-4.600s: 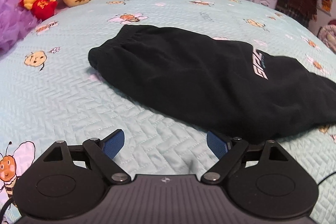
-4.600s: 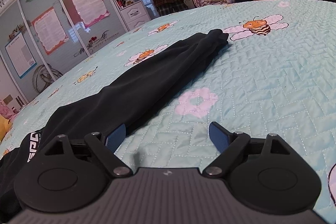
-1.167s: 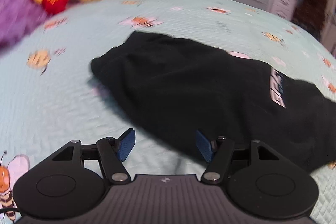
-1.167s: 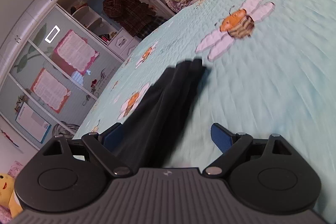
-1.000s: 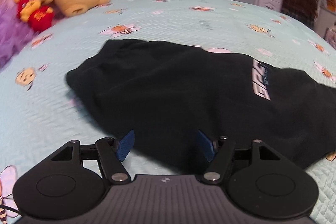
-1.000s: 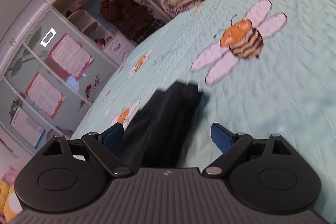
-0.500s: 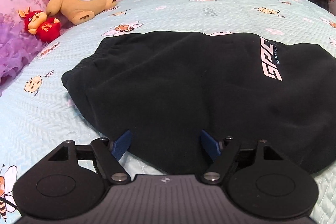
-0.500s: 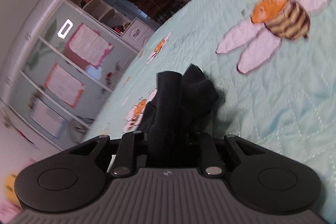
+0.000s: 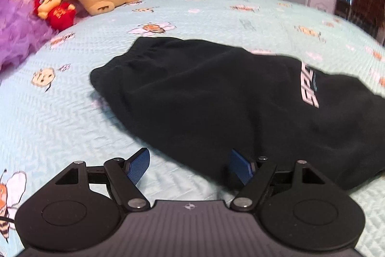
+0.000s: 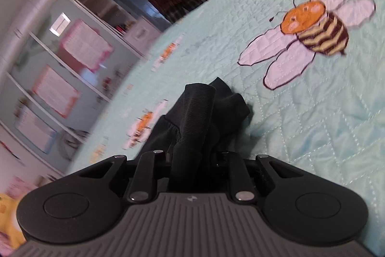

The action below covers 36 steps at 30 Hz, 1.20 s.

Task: Fold clothes
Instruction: 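Grasp the cuff end of the black pants leg with the right gripper, then lift and fold the held pants leg over the 'SPO' garment with the right gripper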

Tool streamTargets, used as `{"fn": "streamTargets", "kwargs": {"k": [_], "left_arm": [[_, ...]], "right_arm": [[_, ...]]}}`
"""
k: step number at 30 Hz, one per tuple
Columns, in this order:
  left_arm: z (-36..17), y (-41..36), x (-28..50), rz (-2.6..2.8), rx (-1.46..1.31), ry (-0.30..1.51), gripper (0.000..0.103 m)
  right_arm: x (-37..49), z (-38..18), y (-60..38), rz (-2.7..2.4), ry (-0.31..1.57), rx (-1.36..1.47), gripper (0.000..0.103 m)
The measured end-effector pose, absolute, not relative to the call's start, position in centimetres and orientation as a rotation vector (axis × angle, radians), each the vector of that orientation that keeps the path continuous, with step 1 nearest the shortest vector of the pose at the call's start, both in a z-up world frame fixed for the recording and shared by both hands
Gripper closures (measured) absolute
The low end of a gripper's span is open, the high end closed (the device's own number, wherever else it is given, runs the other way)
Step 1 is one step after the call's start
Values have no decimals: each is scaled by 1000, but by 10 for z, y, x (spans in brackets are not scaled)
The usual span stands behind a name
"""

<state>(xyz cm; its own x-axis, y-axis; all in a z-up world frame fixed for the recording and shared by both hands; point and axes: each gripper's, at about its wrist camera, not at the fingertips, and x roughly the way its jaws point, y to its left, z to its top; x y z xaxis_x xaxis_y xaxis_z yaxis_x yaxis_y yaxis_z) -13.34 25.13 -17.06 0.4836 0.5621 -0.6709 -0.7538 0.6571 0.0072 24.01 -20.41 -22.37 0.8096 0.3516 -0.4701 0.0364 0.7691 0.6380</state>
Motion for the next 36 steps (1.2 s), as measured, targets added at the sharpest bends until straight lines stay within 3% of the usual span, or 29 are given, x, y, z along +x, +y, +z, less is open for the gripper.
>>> {"fn": "streamTargets", "kwargs": {"k": [4, 10, 15, 20, 22, 23, 24, 31, 36], "left_arm": [[-170, 262, -154, 809, -407, 658, 24], [-182, 283, -184, 792, -590, 615, 24], [-191, 284, -199, 797, -571, 571, 24], [-200, 272, -205, 829, -404, 508, 24], [-203, 268, -206, 841, -343, 484, 24], [-204, 267, -205, 845, -326, 478, 24], [-204, 267, -204, 844, -315, 477, 24], [-208, 265, -197, 835, -264, 495, 18], [-211, 264, -192, 829, -228, 509, 18]], "right_arm": [[212, -165, -161, 142, 501, 443, 83], [107, -105, -6, 358, 231, -100, 83], [41, -160, 121, 496, 260, -445, 83], [18, -226, 180, 424, 340, -692, 79], [7, -222, 181, 432, 299, -715, 66], [2, -216, 176, 483, 305, -697, 52], [-5, -209, 169, 536, 308, -678, 46], [-34, -153, 117, 665, 173, -445, 46], [21, -140, 125, 635, 352, -254, 46]]}}
